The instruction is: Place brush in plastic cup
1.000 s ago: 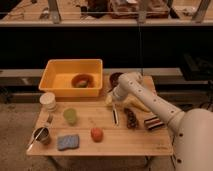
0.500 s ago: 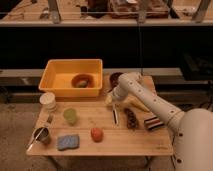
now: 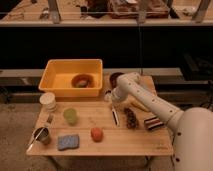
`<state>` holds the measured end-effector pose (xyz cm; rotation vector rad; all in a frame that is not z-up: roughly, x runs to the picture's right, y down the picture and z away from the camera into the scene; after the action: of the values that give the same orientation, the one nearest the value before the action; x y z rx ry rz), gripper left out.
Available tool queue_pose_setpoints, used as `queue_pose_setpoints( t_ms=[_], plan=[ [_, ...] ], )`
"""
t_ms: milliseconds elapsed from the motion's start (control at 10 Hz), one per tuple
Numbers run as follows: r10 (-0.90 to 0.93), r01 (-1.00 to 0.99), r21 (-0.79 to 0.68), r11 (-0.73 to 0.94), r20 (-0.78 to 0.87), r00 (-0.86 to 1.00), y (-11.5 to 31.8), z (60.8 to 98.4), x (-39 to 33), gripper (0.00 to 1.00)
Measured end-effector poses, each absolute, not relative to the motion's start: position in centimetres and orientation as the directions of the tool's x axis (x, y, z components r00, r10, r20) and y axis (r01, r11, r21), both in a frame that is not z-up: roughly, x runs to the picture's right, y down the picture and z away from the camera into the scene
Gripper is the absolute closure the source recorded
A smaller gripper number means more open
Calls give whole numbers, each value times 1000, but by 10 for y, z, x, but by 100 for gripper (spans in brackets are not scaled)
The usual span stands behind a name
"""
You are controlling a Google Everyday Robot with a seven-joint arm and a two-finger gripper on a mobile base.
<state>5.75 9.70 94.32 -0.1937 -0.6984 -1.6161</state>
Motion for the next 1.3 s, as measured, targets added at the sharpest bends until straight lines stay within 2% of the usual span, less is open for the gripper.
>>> queue_pose_setpoints(
  t_ms=[400,700,900,1100,1300],
  plan=[
    [-838,955,297,10,523,-154,98,942,65,96],
    [-892,945,325,33,436,-119,71,909,77,96],
    [-931,926,377,17,343,-122,48,871,83,96],
    [-957,899,434,-68,226,-182,35,835,78,96],
    [-938,817,511,-266,59,-342,42,805,61,96]
  ],
)
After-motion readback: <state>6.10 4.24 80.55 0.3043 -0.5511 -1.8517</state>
